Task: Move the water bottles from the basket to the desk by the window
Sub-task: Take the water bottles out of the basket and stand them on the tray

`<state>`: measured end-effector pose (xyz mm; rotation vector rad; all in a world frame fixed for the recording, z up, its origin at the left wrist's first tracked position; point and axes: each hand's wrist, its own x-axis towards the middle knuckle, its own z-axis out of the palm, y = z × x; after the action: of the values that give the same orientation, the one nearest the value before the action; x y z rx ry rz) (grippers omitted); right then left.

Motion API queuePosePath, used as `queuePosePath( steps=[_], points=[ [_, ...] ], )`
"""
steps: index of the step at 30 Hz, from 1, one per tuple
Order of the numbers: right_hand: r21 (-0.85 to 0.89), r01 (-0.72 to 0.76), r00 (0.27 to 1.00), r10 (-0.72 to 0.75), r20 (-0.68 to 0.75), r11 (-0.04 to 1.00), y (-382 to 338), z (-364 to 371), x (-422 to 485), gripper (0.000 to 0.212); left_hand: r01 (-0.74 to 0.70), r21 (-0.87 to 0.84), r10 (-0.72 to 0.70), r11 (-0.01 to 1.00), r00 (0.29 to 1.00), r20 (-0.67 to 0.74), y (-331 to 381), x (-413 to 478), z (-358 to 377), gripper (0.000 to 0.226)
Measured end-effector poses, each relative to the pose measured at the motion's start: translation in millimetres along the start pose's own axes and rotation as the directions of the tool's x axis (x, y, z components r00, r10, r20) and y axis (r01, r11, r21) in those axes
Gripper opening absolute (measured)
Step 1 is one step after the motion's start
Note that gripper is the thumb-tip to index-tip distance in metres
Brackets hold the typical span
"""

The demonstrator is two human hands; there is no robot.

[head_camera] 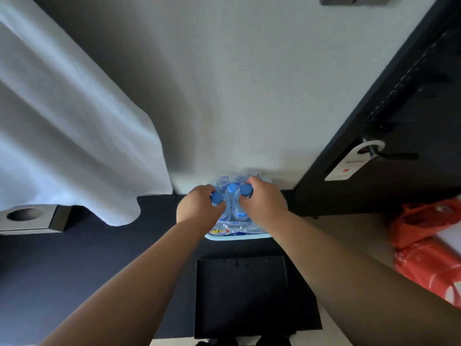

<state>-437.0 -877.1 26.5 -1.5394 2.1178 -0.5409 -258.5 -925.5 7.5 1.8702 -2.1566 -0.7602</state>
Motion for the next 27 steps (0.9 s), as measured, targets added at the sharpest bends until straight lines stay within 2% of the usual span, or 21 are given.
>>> queuePosePath(
  steps=[10,14,17,22,27],
  points=[
    [0.093,0.096,0.989,-0.084,-0.125,0.991,-28,-40,-31,0.02,-0.135,-0.051,0.129,0.99,0.985,-0.115,28,-36,-63,0.015],
    [0.117,0.102,0.99,-0.089,-0.108,0.988,-38,-48,-41,0.02,-0.133,-0.135,0.115,0.982,0.985,-0.132,33,-52,-77,0.016],
    [0.141,0.121,0.988,-0.106,-0.111,0.982,-42,-53,-51,0.015,-0.109,-0.134,0.091,0.985,0.986,-0.139,29,-63,-83,0.017],
    [0.113,0.135,0.991,-0.134,-0.014,0.984,-46,-52,-62,0.014,-0.091,-0.088,0.083,0.992,0.992,-0.09,14,-73,-89,0.018],
    [0.064,0.08,0.984,-0.089,0.154,0.995,-39,-26,-68,0.015,-0.038,-0.03,0.04,0.999,0.997,0.062,-6,-79,-67,0.021]
  ],
)
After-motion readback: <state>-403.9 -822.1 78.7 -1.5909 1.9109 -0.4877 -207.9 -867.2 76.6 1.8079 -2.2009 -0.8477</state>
